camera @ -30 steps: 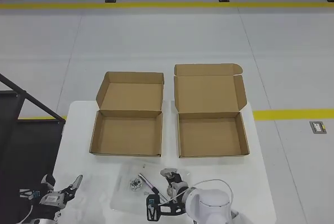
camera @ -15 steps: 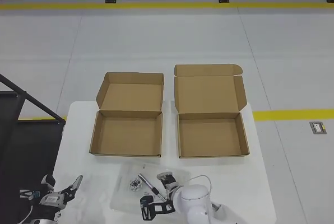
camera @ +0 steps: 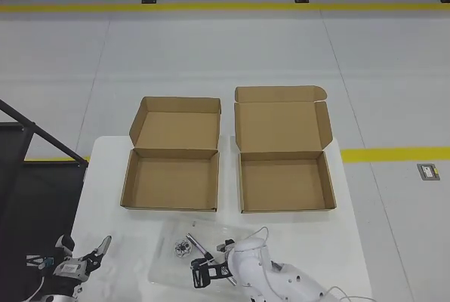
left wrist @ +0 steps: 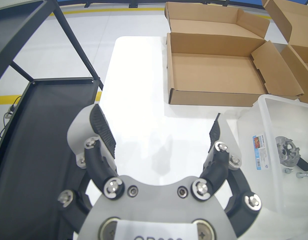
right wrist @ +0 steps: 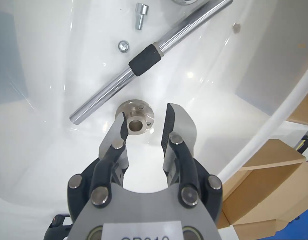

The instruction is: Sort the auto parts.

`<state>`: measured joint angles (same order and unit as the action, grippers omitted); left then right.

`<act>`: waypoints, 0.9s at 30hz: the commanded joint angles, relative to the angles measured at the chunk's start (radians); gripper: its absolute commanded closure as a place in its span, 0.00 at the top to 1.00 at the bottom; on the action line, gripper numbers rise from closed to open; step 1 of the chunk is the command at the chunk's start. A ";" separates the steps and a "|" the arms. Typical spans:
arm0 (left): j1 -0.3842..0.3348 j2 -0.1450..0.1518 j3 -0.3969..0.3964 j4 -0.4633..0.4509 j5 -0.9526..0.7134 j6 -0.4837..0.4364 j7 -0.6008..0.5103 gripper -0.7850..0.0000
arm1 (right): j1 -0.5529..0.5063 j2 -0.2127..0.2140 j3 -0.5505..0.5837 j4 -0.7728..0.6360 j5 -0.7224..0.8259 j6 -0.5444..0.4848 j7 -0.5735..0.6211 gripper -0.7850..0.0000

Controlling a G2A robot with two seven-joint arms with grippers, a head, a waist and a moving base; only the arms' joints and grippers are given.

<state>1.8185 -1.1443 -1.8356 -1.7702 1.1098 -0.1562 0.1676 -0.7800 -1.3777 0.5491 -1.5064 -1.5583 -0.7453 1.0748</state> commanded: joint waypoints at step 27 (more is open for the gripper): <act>0.000 0.000 0.000 0.000 0.000 0.000 0.000 1.00 | 0.120 0.020 -0.100 0.122 0.213 0.057 0.057 0.00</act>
<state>1.8185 -1.1443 -1.8356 -1.7702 1.1098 -0.1562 0.1676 -0.6613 -1.3578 0.4490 -1.3836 -1.3469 -0.6890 1.1311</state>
